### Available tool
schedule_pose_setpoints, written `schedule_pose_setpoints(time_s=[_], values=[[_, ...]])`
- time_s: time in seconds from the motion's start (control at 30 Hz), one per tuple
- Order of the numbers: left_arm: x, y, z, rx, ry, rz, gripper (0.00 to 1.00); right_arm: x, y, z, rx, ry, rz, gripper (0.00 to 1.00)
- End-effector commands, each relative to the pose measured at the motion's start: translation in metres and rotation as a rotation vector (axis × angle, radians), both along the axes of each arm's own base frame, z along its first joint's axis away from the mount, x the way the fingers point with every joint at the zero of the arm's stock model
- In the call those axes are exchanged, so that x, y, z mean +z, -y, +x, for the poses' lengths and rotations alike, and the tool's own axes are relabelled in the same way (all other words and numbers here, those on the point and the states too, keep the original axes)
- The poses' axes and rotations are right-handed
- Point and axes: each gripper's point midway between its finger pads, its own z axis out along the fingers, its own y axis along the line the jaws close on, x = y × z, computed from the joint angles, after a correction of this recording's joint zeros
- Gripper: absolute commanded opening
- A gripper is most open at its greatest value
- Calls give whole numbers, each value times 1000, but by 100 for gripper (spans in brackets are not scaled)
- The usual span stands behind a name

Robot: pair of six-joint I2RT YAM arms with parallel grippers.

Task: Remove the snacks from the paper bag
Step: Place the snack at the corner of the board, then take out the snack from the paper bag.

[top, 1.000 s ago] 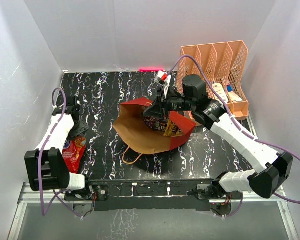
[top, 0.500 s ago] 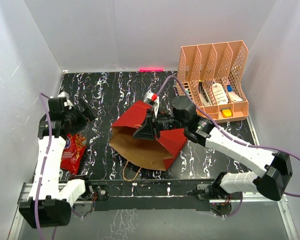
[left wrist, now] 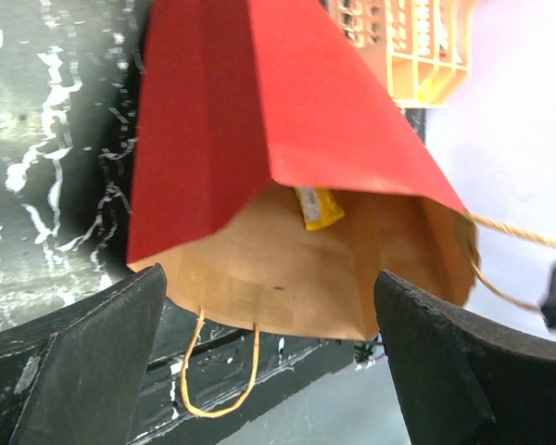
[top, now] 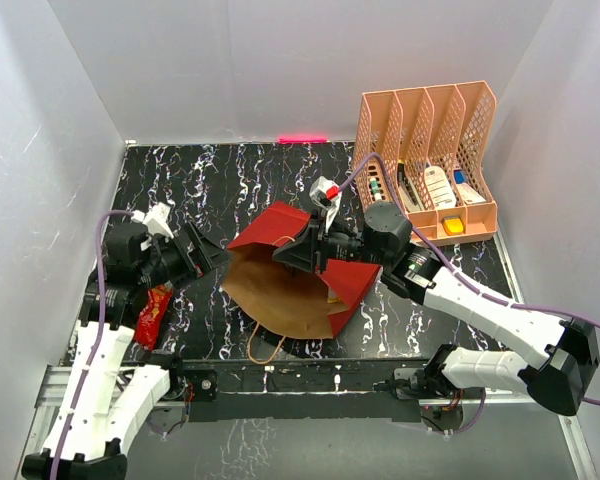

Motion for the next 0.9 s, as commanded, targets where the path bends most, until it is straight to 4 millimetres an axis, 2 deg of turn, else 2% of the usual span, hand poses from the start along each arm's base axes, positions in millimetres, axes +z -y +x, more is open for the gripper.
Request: schedule_pose_setpoints(time_s=[0.0, 0.13, 0.33, 0.5, 0.63, 0.8, 0.87], values=[[22, 24, -14, -132, 95, -60, 91, 31, 4, 11, -78, 57, 78, 7], [23, 42, -25, -235, 111, -98, 87, 33, 5, 17, -110, 47, 78, 7], [26, 58, -38, -339, 147, -99, 77, 34, 8, 27, -173, 34, 79, 7], [30, 68, -47, -351, 247, -191, 77, 38, 15, 42, -281, -7, 103, 7], [21, 64, -40, -307, 290, -183, 74, 47, 14, 47, -300, -32, 115, 7], [9, 61, -19, -251, 337, -115, 63, 51, 17, 51, -334, -51, 118, 7], [4, 67, -13, -263, 335, -79, 60, 52, 19, 53, -353, -54, 120, 7]])
